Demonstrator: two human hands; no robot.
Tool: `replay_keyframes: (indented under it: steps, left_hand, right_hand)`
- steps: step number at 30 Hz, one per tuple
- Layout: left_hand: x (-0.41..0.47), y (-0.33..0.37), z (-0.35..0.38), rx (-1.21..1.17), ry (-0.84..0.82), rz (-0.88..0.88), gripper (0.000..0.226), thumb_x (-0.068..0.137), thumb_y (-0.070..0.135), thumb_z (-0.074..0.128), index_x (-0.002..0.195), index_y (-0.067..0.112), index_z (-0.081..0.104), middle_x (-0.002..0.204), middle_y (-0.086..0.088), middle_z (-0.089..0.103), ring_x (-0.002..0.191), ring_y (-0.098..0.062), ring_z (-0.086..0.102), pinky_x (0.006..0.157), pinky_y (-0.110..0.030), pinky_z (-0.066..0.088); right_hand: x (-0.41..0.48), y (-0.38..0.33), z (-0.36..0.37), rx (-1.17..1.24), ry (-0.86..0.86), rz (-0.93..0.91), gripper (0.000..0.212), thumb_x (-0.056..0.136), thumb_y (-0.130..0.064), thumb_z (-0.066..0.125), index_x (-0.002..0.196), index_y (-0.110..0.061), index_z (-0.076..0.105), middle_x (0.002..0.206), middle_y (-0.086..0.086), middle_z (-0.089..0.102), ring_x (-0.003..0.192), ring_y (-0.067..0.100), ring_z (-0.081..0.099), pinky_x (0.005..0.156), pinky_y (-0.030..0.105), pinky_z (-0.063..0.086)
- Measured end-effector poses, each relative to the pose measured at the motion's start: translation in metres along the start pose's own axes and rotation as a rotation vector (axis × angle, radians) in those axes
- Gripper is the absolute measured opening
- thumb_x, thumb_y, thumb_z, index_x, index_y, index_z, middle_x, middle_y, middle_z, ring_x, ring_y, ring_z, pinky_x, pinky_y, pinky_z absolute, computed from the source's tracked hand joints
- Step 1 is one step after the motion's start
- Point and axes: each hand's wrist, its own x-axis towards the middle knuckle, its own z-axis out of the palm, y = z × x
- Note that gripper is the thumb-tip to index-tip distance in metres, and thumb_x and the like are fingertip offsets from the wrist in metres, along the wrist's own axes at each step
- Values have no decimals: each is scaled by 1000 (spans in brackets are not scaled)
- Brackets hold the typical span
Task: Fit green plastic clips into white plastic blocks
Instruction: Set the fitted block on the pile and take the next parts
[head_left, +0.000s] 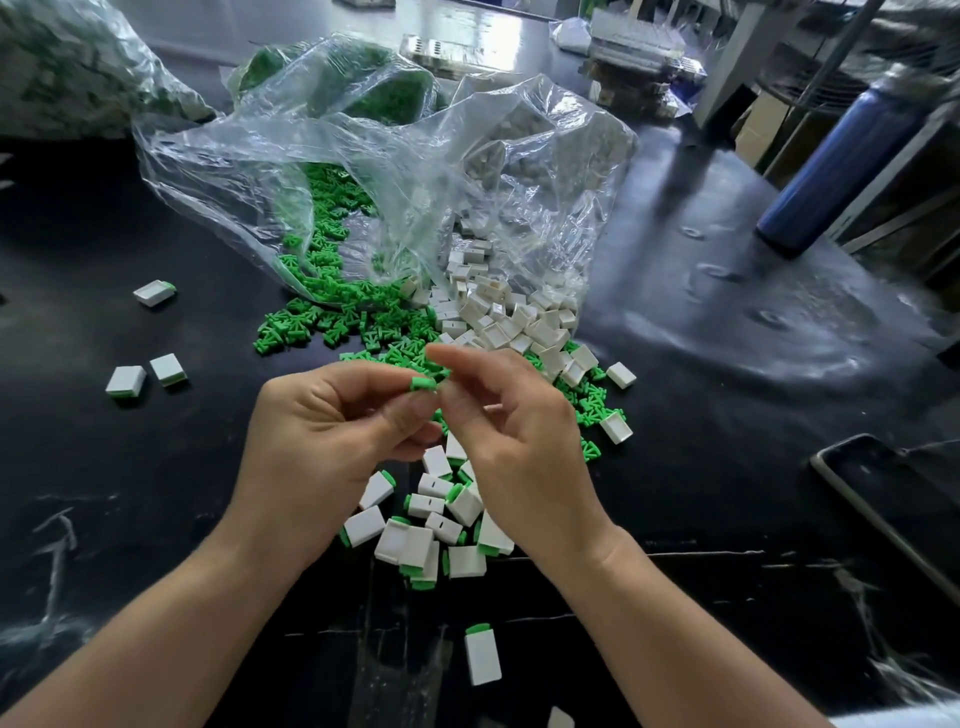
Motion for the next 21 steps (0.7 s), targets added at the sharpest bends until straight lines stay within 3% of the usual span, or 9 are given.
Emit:
replay_keyframes:
  steps: [2,4,7,10,13,16,18,21]
  left_hand:
    - [0,0,-1,56,-40,98,19,60,22,70,78,25,75,66,3,72,59,-10,68,53,-15,51]
    - [-1,0,-3,100,-85,175,21,58,28,75,78,36,74,67,11,70,65,-13,67,60,-18,53]
    - [0,-3,-6,189,-97,206,22,54,39,79,73,46,72,66,17,64,71,-25,60,65,-33,55]
    - [0,-5,-7,216,-144,230,22,57,38,77,78,39,73,66,11,63,70,-34,58,63,-47,55]
    - [-2,-4,-8,198,-190,250,19,61,39,72,80,35,74,68,8,65,70,-37,59,62,-52,53]
    - [-1,-4,-5,166,-188,250,16,63,42,79,75,34,74,80,8,66,72,-25,63,62,-42,55]
    - [1,-6,-5,110,-177,215,12,60,25,76,68,34,74,78,3,61,64,-17,62,57,-29,55]
    - [1,-7,-3,116,-192,216,26,59,12,69,66,36,74,77,1,60,59,-11,62,57,-21,54]
  right_hand:
    - [2,-1,-3,83,-74,173,24,83,-47,57,93,-25,62,83,-11,61,74,-1,57,68,21,47]
    - [5,-2,-8,207,-249,334,37,72,-60,55,79,-24,62,75,-9,63,68,5,58,63,23,47]
    - [8,-8,-15,409,-407,462,33,74,-47,55,62,-19,65,66,1,61,57,11,55,53,19,45]
    - [8,-10,-18,464,-473,503,35,79,-46,55,63,-16,63,64,1,58,56,10,53,52,17,44]
    - [7,-12,-18,512,-513,553,37,77,-48,54,64,-14,58,61,-1,53,54,8,47,51,16,40]
    - [5,-13,-16,565,-520,566,35,79,-47,55,61,-17,55,59,-5,48,53,7,42,50,15,35]
    - [3,-14,-15,552,-508,569,34,74,-48,51,63,-16,52,60,-4,45,54,7,39,50,15,33]
    - [3,-14,-13,508,-474,565,34,69,-48,47,64,-15,49,60,-4,42,54,7,37,50,16,31]
